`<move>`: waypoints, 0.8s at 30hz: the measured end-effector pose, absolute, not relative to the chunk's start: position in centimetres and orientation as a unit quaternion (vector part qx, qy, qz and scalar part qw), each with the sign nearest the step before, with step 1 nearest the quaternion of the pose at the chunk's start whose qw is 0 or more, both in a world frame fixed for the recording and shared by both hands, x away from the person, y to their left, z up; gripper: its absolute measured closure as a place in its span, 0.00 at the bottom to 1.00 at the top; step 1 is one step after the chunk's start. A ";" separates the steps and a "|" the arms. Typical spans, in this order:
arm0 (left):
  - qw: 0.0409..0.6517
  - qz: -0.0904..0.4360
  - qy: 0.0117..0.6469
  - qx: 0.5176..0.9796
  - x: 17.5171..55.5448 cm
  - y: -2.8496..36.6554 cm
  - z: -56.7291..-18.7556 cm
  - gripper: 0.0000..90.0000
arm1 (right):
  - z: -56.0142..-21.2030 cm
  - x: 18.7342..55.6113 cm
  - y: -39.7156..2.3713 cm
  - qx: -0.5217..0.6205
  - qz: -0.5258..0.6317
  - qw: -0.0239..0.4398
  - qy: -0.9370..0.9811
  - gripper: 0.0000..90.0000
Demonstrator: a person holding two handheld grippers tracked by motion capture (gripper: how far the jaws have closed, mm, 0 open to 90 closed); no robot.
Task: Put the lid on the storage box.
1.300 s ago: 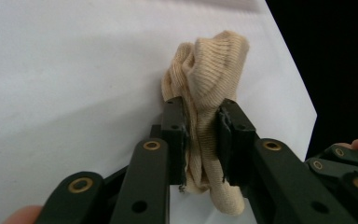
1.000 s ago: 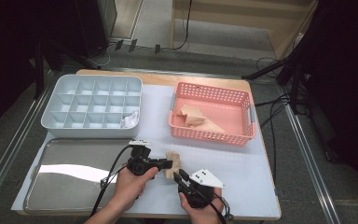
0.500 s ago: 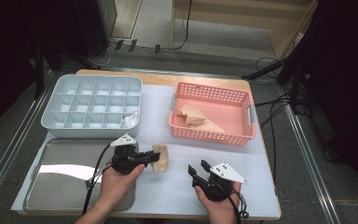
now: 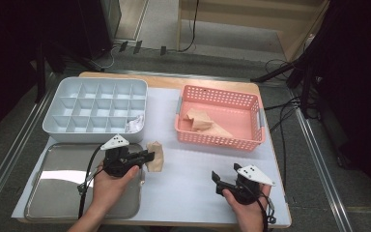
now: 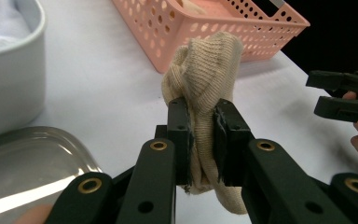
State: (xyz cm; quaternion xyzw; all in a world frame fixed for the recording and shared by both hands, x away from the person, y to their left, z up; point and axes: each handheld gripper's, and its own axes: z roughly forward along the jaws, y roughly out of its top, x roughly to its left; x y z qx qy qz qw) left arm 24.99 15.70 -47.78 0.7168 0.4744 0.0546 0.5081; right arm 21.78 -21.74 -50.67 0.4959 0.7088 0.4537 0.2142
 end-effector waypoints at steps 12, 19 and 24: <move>0.516 0.085 0.482 0.703 25.3 18.8 -46.4 0.88 | -52.1 22.2 -26.1 0.536 0.452 0.232 0.674 0.17; 0.518 0.103 0.486 0.696 25.3 19.9 -45.7 0.88 | -52.5 22.2 -25.6 0.532 0.448 0.232 0.680 0.17; 0.512 0.132 0.488 0.695 25.2 20.7 -44.9 0.88 | -52.6 22.2 -25.5 0.535 0.445 0.234 0.679 0.17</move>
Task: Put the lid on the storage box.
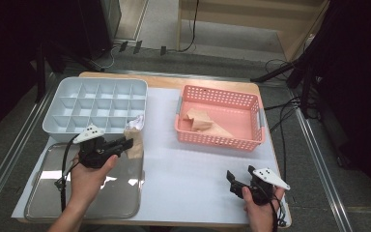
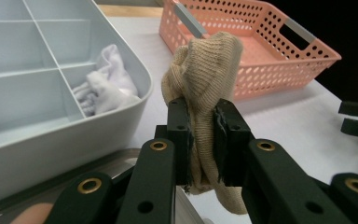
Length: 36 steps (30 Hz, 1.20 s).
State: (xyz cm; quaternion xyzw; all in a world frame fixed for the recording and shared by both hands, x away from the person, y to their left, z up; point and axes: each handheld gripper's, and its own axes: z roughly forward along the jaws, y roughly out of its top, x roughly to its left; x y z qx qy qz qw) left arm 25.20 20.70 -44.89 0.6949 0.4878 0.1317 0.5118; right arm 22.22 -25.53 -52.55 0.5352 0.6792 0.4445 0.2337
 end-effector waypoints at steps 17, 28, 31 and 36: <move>0.500 0.180 0.524 0.665 27.4 24.8 -43.4 0.88 | -52.6 22.1 -25.0 0.533 0.448 0.220 0.683 0.17; 0.479 0.209 0.545 0.656 30.3 25.5 -43.9 0.88 | -52.5 22.0 -25.1 0.537 0.451 0.214 0.680 0.17; 0.464 0.217 0.550 0.659 31.3 25.5 -44.3 0.88 | -52.5 22.0 -25.1 0.536 0.453 0.214 0.680 0.17; 0.435 0.213 0.557 0.674 32.5 25.3 -45.6 0.88 | -52.5 22.0 -25.1 0.537 0.453 0.213 0.679 0.17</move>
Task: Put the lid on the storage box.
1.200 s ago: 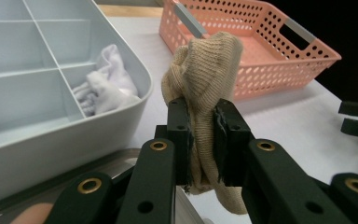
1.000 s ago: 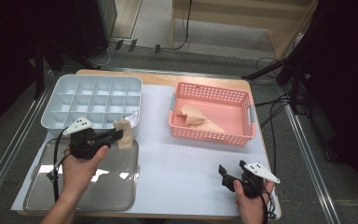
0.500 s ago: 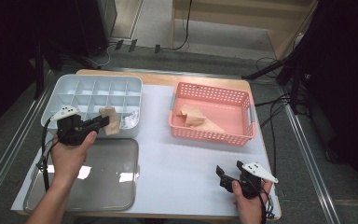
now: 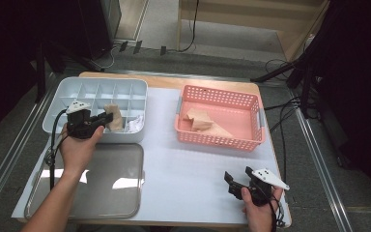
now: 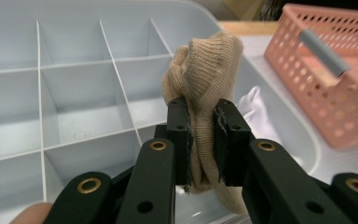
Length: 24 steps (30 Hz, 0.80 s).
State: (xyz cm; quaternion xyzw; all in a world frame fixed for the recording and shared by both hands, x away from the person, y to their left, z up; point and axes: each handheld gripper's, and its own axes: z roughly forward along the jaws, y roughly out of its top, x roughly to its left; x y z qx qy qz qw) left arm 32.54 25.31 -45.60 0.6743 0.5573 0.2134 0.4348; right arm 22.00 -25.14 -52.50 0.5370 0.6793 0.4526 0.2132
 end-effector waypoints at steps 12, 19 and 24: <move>0.397 0.183 0.568 0.697 34.0 25.0 -46.9 0.85 | -52.5 22.0 -25.2 0.538 0.458 0.219 0.673 0.17; 0.399 0.178 0.588 0.680 34.3 25.2 -47.0 0.55 | -52.5 22.0 -25.2 0.538 0.458 0.218 0.674 0.17; 0.413 0.179 0.594 0.667 34.6 25.2 -46.4 0.49 | -52.5 22.0 -25.1 0.537 0.457 0.216 0.675 0.17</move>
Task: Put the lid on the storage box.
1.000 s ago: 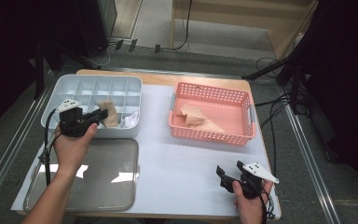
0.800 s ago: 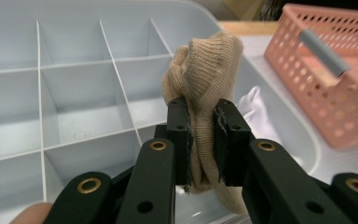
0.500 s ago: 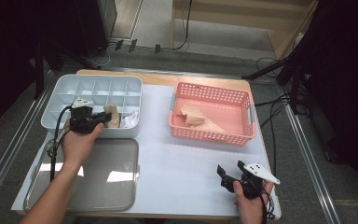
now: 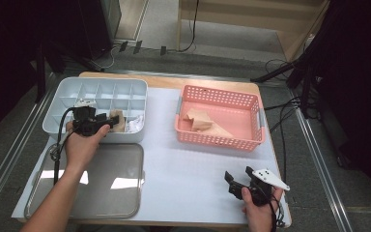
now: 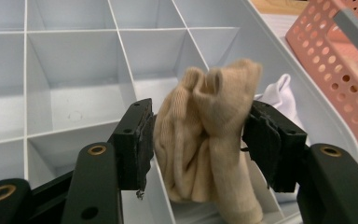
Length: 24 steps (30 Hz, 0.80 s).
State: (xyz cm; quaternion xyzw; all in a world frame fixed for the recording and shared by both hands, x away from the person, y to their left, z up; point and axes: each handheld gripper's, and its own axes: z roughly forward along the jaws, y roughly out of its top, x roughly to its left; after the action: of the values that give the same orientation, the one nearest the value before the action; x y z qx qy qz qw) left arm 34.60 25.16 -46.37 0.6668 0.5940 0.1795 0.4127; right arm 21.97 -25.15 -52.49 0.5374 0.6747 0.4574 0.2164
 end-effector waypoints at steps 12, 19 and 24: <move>0.370 0.125 0.590 0.707 36.0 24.2 -46.7 0.90 | -52.6 22.0 -25.2 0.534 0.456 0.216 0.678 0.17; 0.349 0.115 0.589 0.720 36.2 24.2 -46.8 0.90 | -52.5 22.0 -25.1 0.536 0.455 0.214 0.678 0.17; 0.382 0.168 0.595 0.686 35.3 24.4 -46.1 0.68 | -52.5 22.0 -25.1 0.536 0.455 0.215 0.677 0.17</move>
State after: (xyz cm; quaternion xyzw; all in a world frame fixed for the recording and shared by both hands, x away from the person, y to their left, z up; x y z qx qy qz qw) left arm 35.32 24.37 -46.06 0.6865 0.5951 0.1685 0.3825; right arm 21.97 -25.14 -52.54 0.5365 0.6773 0.4551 0.2153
